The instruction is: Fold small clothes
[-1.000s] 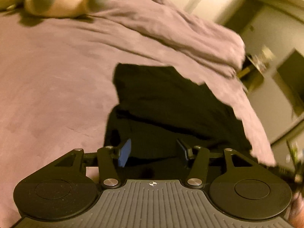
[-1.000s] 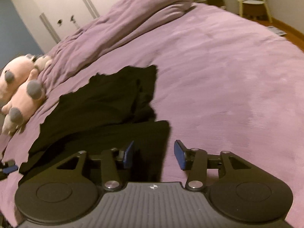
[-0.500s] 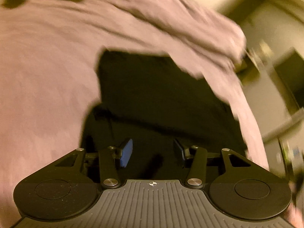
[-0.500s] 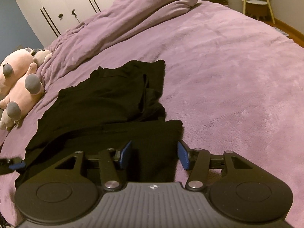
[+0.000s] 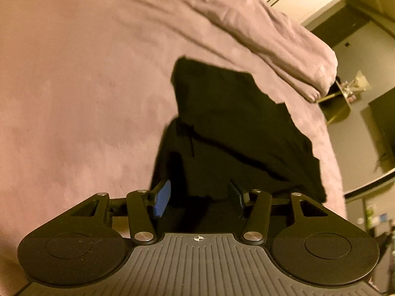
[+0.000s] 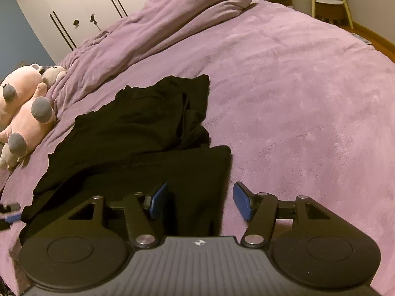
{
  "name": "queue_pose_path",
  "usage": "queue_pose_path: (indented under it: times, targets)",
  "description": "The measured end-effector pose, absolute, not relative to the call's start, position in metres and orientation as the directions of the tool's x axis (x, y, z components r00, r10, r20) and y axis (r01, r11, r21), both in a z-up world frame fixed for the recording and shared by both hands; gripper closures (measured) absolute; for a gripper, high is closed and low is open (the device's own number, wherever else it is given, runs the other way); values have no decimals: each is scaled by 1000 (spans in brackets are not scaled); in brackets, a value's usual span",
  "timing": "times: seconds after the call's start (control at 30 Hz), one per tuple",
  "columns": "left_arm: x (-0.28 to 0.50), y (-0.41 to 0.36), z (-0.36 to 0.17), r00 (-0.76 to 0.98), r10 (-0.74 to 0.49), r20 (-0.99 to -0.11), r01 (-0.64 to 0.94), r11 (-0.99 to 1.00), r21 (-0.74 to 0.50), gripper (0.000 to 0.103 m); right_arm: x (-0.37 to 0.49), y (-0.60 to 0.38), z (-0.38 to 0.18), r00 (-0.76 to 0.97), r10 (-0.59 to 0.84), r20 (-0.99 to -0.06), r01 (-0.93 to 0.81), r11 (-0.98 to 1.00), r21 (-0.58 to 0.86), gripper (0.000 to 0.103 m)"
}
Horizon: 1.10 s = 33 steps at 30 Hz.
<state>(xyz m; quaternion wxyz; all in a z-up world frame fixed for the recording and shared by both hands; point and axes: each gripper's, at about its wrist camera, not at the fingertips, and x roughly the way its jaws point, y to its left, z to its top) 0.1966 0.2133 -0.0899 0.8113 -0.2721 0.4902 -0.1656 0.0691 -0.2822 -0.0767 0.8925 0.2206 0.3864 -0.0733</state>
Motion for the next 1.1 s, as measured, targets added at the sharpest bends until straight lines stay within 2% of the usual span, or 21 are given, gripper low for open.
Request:
queue_pose_path:
  times: [0.23, 0.37, 0.5, 0.73, 0.87, 1.1]
  targets:
    - [218, 192, -93, 467, -610, -640, 12, 729, -685, 51, 69, -283, -74, 687, 38, -725, 301, 894, 332, 44]
    - [235, 193, -85, 562, -533, -632, -59, 737, -673, 51, 68, -284, -74, 686, 32, -727, 306, 893, 329, 44]
    - [238, 208, -74, 650, -495, -577, -78, 712, -698, 48, 68, -284, -74, 688, 37, -725, 305, 892, 334, 44]
    - [232, 219, -74, 632, -446, -634, -4, 816, -578, 46, 70, -287, -79, 689, 47, -723, 298, 892, 341, 44]
    - [232, 199, -80, 636, -423, -645, 80, 868, -491, 42, 74, -287, -80, 696, 36, -717, 303, 891, 339, 44]
    - [235, 176, -89, 632, -437, -639, 149, 879, -454, 43, 82, -281, -78, 704, 8, -711, 284, 914, 291, 45]
